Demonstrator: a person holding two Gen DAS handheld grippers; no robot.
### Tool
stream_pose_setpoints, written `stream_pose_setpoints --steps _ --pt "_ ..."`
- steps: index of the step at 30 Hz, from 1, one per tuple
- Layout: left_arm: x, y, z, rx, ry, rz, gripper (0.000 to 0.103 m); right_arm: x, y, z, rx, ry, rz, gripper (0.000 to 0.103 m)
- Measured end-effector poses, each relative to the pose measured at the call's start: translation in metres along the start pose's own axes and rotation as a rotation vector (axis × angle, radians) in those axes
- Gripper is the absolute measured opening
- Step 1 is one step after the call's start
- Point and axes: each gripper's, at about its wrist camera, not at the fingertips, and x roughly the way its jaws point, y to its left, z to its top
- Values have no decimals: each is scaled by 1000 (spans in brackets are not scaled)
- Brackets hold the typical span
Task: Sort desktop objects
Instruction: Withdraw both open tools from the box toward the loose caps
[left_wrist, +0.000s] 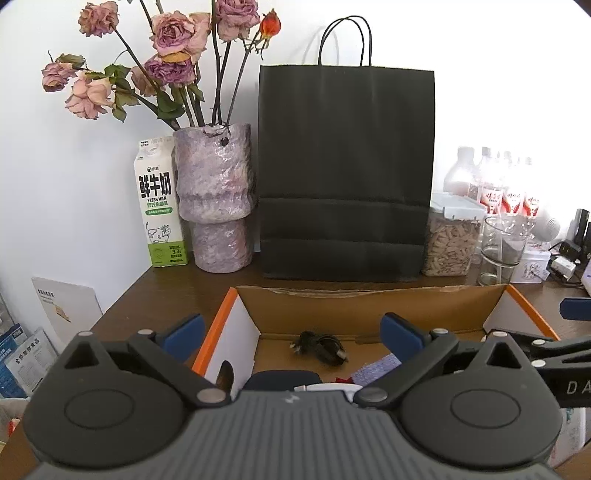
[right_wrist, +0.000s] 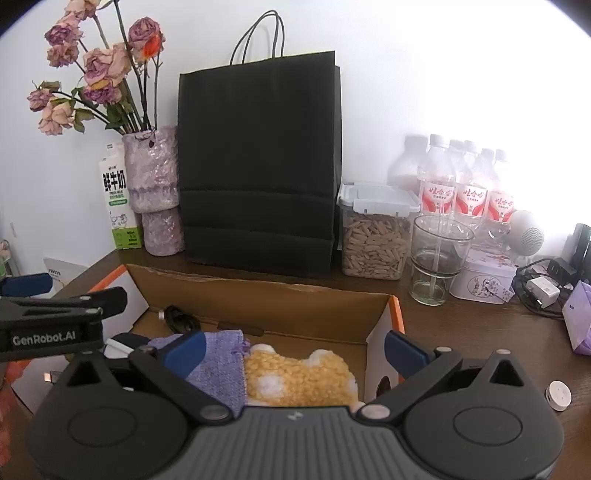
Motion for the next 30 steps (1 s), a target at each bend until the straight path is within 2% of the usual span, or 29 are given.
stream_pose_setpoints --steps 8,19,30 --pt "-22 3 -2 -13 -24 -11 103 -20 2 -1 4 -36 -7 103" --pt "-69 17 -15 -22 -25 -12 103 -68 14 -16 -5 -62 -2 103" --pt "-98 34 -48 -5 21 -15 103 -105 24 -54 -37 -19 -10 103"
